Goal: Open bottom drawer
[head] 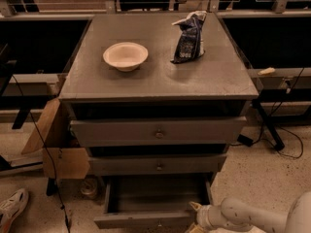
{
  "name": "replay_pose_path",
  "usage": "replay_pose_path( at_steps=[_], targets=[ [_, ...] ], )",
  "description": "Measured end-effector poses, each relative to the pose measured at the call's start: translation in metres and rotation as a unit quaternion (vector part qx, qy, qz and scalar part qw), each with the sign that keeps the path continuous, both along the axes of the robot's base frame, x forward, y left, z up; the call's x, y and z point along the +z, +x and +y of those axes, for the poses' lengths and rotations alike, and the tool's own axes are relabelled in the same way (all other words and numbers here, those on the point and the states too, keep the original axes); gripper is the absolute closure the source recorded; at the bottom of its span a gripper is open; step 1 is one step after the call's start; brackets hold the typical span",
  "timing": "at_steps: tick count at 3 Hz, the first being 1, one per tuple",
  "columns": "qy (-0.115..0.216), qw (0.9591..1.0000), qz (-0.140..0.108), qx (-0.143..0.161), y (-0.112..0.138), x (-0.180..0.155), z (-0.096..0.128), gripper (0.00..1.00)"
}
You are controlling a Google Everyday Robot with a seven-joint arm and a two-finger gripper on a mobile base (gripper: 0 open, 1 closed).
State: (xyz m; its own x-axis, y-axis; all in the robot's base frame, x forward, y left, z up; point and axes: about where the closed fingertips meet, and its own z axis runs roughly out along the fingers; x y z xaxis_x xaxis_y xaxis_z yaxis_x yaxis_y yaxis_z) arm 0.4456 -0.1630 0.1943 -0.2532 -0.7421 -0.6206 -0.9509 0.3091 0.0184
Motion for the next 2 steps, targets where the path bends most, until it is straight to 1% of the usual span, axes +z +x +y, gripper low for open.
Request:
replay_pose_path(
  at_steps=[1, 2],
  targets=[
    [0.003, 1.0, -0.003, -0.007, -0.0056, -0.0067, 0.0015, 0.41],
    [0.013, 0.9997, -0.012, -0.019, -0.0116, -0.011, 0.0048, 0.65]
  ],
)
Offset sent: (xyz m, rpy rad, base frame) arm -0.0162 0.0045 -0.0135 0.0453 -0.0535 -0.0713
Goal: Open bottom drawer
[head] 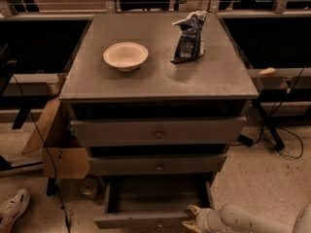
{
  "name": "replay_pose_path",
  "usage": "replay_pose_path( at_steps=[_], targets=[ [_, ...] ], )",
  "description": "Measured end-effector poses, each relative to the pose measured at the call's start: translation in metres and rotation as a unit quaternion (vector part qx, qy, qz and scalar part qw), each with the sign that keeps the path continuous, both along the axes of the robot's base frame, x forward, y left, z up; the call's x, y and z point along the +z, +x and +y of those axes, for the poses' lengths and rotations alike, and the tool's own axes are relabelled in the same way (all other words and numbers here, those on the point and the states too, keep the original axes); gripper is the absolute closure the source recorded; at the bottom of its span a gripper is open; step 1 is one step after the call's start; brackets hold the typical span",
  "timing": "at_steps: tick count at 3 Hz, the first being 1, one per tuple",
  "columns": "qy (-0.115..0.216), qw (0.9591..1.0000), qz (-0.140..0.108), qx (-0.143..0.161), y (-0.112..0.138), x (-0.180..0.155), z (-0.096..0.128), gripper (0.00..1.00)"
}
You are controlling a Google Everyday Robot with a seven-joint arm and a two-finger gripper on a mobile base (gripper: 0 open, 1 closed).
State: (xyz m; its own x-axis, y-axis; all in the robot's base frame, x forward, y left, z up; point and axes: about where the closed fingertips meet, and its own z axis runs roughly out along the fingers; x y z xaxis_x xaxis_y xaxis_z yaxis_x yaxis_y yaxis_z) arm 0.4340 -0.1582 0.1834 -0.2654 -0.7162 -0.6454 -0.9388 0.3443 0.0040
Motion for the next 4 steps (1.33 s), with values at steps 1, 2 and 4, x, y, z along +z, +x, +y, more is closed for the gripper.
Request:
replay_pose_path(
  at_steps=[1, 2, 4],
  targets=[
    [0.002, 1.0, -0.002, -0.002, 0.0016, 0.0031, 0.0005, 0.89],
    [0.002, 1.0, -0.002, -0.002, 0.0029, 0.0046, 0.0005, 1.0],
    [0.003, 1.0, -0.002, -0.009, 0.0007, 0.0066, -0.0001, 1.0]
  ],
)
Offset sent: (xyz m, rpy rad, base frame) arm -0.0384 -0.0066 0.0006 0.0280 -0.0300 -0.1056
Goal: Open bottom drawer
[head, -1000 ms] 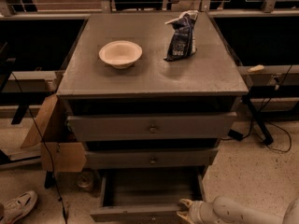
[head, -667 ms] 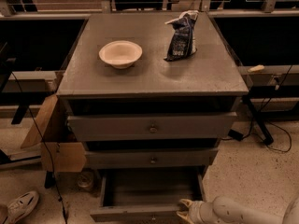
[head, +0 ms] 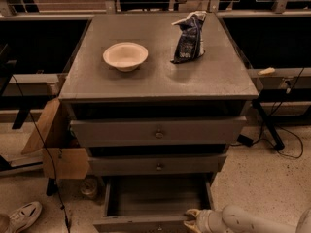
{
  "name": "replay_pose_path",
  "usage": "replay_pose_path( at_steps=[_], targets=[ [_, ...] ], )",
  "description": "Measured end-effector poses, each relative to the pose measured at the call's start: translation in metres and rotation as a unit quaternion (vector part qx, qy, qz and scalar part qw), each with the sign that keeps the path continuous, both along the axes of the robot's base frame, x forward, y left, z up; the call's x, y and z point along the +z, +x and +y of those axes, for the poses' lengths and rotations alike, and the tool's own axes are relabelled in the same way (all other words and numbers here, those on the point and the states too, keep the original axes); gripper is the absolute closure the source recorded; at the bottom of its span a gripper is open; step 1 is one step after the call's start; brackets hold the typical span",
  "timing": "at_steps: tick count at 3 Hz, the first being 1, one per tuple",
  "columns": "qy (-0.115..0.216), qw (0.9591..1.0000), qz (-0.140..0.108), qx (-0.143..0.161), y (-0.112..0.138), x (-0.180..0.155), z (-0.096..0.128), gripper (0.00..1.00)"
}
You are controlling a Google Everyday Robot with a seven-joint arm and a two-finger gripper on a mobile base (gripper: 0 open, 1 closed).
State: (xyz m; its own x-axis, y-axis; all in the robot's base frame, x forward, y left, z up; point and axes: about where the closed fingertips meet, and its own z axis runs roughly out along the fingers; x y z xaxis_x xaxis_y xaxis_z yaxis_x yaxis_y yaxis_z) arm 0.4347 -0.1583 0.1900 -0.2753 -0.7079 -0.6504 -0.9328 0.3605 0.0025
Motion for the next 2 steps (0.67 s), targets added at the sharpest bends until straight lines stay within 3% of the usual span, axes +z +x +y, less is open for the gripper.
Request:
replay_pose_path(
  at_steps=[2],
  targets=[
    [0.002, 1.0, 0.0, -0.004, -0.0055, -0.002, -0.0035, 1.0]
  ],
)
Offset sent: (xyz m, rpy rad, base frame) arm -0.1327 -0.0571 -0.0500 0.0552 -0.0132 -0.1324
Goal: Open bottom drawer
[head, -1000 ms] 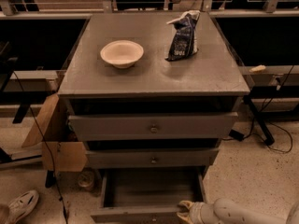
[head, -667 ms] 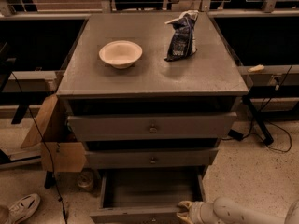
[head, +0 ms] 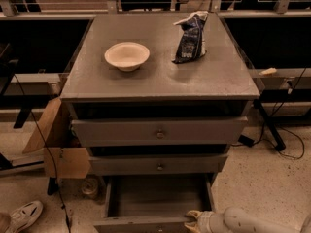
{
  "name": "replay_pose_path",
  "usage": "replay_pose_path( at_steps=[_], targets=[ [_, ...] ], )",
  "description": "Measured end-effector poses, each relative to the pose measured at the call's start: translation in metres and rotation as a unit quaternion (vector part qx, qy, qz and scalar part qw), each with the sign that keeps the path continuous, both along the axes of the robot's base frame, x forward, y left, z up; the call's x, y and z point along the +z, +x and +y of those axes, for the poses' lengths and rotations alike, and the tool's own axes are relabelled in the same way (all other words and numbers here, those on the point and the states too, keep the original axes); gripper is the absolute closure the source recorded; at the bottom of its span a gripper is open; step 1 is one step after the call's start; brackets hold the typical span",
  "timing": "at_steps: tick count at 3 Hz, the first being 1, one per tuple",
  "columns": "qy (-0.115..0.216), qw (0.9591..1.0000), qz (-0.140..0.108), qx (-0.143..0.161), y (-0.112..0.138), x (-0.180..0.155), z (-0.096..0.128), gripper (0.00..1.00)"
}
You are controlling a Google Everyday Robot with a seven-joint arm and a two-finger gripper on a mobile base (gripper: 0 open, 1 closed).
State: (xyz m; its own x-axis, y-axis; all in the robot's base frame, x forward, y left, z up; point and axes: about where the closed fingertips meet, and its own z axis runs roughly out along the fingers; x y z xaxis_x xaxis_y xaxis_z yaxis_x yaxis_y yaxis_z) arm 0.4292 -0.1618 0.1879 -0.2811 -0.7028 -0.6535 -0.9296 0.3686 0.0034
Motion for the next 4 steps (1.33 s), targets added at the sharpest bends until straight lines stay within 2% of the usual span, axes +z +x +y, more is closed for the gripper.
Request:
replay_pose_path(
  at_steps=[1, 2, 3, 4],
  targets=[
    [0.0, 1.0, 0.0, 0.0, 0.0, 0.002, 0.0, 0.81],
    [0.002, 1.0, 0.0, -0.002, -0.006, -0.002, -0.005, 0.58],
    [0.002, 1.0, 0.0, -0.002, -0.005, 0.0, -0.005, 0.35],
    [0.006, 1.0, 0.001, 0.006, -0.015, -0.003, -0.001, 0.11]
  ],
)
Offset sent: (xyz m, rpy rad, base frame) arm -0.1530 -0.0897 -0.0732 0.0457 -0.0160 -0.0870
